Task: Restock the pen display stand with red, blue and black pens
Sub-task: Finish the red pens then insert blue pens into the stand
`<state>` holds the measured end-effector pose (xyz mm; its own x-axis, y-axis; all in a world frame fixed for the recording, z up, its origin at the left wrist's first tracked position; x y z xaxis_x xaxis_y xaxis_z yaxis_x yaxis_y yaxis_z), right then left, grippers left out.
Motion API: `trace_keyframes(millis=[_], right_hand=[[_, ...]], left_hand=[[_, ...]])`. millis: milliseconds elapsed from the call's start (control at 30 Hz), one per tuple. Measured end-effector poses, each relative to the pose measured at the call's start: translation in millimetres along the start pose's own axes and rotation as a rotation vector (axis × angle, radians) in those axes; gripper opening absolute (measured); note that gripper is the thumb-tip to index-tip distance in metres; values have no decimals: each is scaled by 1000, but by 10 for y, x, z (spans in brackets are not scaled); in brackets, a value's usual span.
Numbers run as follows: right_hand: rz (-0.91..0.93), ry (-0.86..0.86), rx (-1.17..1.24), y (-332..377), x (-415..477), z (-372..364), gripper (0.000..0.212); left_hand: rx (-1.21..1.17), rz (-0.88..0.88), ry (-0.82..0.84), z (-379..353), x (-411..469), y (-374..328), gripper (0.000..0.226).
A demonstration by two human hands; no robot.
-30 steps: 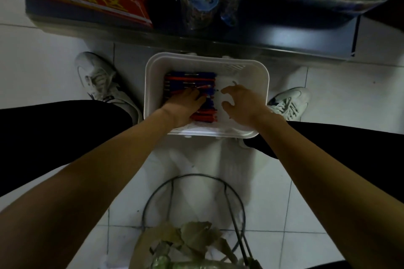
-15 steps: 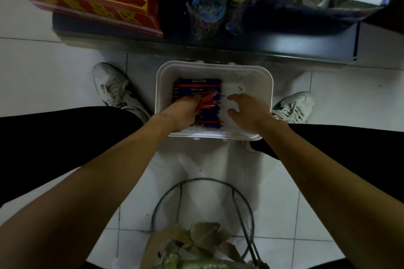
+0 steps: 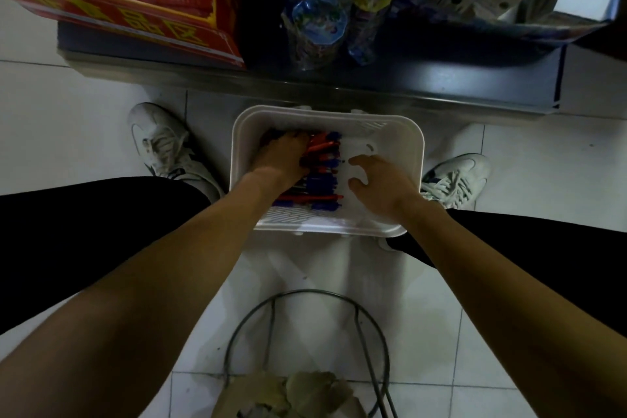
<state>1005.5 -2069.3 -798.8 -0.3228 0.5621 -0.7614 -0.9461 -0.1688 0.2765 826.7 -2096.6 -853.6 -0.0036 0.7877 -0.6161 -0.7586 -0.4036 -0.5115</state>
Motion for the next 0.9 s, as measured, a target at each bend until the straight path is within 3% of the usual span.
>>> trace_keyframes(millis=[233,367,533,700,800,900], right_hand=[[-14,9,25,17,-10,-15,40],[-33,-5,49,5,-27,-27,40],[-35,-11,60,-2,1,-45,38],[-28,-14,80,-12,51,-64,37],[-35,-26,98,-22,91,-68,36],[-48,-29,133,-32,115,-87,34]], left_hand=[[162,-96,42,53,-108,-51,26],[293,-130,33,-3,-145,-39,45],[371,-42,144,-102,-121,-39,34],[427,-35,75,-188,-135,6,43],[406,-25,61,-160,-118,1,50],[243,-3,88,-129,-88,32,41]])
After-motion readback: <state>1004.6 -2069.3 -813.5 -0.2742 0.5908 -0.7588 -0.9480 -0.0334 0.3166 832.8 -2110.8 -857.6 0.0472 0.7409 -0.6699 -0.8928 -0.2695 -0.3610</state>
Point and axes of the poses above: each hand's wrist, its own x-axis towards the middle knuckle, its own z-axis out of the back of the hand, y = z × x, the point moved 2 cm from there along x, towards the middle knuckle, and after that the axes turned 7 degrees about -x, right-handed, at the moved point
